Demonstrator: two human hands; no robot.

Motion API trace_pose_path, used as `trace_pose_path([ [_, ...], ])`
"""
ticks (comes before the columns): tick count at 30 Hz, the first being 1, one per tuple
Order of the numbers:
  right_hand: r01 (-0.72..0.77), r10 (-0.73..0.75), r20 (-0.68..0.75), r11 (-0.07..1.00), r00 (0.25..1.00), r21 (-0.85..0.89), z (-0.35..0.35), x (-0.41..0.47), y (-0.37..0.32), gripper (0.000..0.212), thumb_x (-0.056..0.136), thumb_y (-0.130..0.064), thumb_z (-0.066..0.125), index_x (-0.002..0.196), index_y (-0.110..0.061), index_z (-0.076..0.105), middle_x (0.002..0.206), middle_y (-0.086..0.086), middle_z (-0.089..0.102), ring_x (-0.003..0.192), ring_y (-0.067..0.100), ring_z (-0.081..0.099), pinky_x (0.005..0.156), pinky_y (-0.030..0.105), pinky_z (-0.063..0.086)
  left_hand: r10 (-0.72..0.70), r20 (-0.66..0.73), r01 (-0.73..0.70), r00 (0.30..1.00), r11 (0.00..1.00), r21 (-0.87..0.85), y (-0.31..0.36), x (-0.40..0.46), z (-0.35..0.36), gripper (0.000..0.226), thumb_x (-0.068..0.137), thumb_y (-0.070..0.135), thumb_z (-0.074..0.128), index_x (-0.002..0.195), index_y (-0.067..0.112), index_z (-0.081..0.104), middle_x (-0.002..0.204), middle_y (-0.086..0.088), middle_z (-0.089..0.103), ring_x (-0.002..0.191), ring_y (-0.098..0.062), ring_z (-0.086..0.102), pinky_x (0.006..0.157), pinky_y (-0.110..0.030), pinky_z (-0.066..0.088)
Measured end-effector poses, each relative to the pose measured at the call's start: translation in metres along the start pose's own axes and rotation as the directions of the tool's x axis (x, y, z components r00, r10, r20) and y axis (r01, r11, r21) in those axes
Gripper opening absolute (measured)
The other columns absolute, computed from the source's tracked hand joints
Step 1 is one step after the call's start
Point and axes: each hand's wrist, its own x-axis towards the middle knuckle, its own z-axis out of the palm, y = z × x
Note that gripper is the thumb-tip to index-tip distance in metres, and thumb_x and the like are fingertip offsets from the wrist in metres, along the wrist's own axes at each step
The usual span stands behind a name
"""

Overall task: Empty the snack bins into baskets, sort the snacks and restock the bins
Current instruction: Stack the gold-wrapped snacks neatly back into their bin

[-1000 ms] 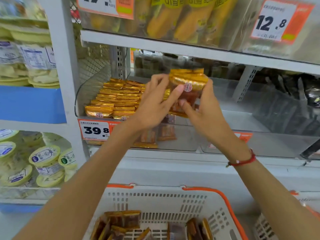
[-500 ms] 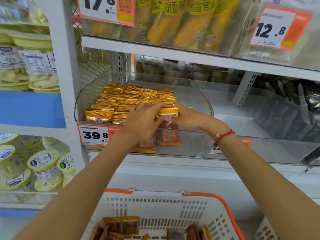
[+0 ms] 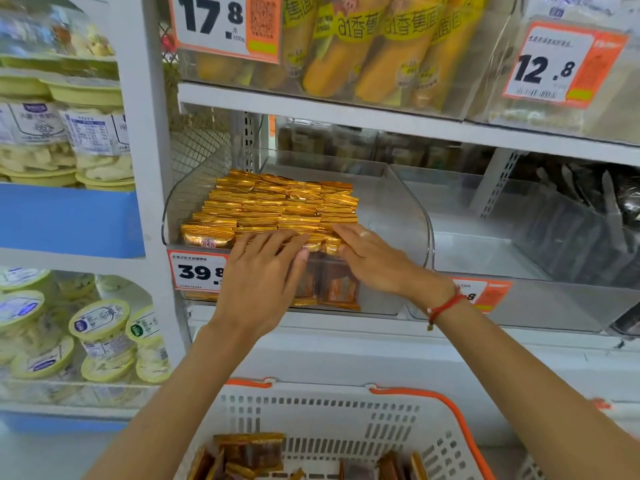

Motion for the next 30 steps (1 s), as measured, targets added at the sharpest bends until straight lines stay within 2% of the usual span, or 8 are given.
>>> trace_pose_path([
  [6,-0.012,0.017,0.115,0.999,0.993,-0.048,-0.003,-0.004,0.000,0.054,0.103,-0.049,0.016,0.155,-0.032,0.012,0.162,-0.007,0.012,0.149,0.017,0.009,0.116,0.044,0.015,0.013,0.044,-0.013,0.999,1.000,0.002,-0.001,0.001,0.000,0.050,0.102,0.039,0.025,0.129,0.020,0.063,0.128,-0.002,0.064,0.123,-0.022,0.055,0.103,-0.042,0.037],
  [10,0.181,-0.221,-0.289,0.971,0.931,-0.158,0.012,-0.019,0.003,0.050,0.103,-0.042,0.027,0.147,-0.021,0.039,0.152,0.001,0.038,0.142,0.019,0.030,0.117,0.043,0.025,0.012,-0.095,-0.022,0.995,0.994,-0.110,0.001,-0.010,-0.007,0.042,0.099,0.034,0.039,0.132,0.018,0.058,0.139,0.000,0.055,0.133,-0.020,0.043,0.111,-0.040,0.029],
  [14,0.352,-0.290,-0.701,0.934,0.651,-0.060,0.047,-0.064,-0.003,0.031,0.099,-0.026,0.046,0.122,-0.012,0.061,0.121,0.004,0.062,0.115,0.017,0.052,0.098,0.028,0.039,-0.223,-0.358,0.080,0.907,0.924,-0.374,0.016,-0.054,-0.019,0.023,0.092,0.021,0.053,0.108,0.015,0.069,0.109,0.004,0.065,0.105,-0.011,0.053,0.092,-0.012,0.035],
  [16,0.389,-0.258,-0.763,0.921,0.592,-0.011,0.084,-0.090,0.000,0.023,0.097,-0.022,0.051,0.109,-0.010,0.067,0.103,0.003,0.065,0.097,0.015,0.056,0.085,0.022,0.043,-0.395,-0.331,0.205,0.857,0.850,-0.484,0.020,-0.090,-0.011,0.020,0.092,0.020,0.051,0.099,0.019,0.070,0.097,0.009,0.063,0.092,-0.007,0.054,0.079,-0.005,0.037],
  [19,0.276,-0.164,-0.565,0.954,0.809,0.119,0.169,-0.123,0.023,0.020,0.096,-0.027,0.053,0.103,-0.017,0.069,0.090,-0.004,0.066,0.081,0.008,0.057,0.073,0.014,0.044,-0.615,-0.027,0.511,0.788,0.678,-0.529,0.014,-0.158,0.027,0.017,0.094,0.022,0.052,0.095,0.032,0.066,0.093,0.012,0.062,0.083,-0.006,0.057,0.064,-0.012,0.041],
  [22,0.017,0.012,-0.137,0.978,0.991,0.206,0.256,-0.154,0.050,0.019,0.096,-0.032,0.049,0.106,-0.028,0.065,0.085,-0.009,0.067,0.071,0.005,0.058,0.061,0.013,0.040,-0.692,0.241,0.727,0.681,0.601,-0.331,0.010,-0.229,0.075,0.019,0.095,0.016,0.057,0.095,0.034,0.061,0.093,0.010,0.062,0.085,-0.017,0.061,0.064,-0.024,0.040],
  [26,-0.197,0.121,0.386,0.966,0.915,0.165,0.345,-0.181,0.070,0.036,0.102,-0.027,0.041,0.137,-0.030,0.048,0.112,0.002,0.066,0.083,0.020,0.060,0.067,0.031,0.051,-0.496,0.656,0.694,0.569,0.718,-0.060,0.002,-0.308,0.123,0.026,0.097,0.016,0.053,0.117,0.026,0.066,0.127,0.006,0.061,0.113,-0.018,0.059,0.083,-0.030,0.051],
  [30,-0.159,0.139,0.390,0.987,0.910,0.020,0.389,-0.173,0.066,0.046,0.099,-0.021,0.043,0.145,-0.018,0.037,0.139,0.009,0.049,0.110,0.030,0.054,0.084,0.037,0.048,-0.223,0.759,0.362,0.612,0.932,-0.017,-0.013,-0.324,0.141,0.068,0.103,0.047,0.016,0.108,0.013,0.075,0.115,-0.007,0.070,0.107,-0.029,0.067,0.078,-0.041,0.058],
])
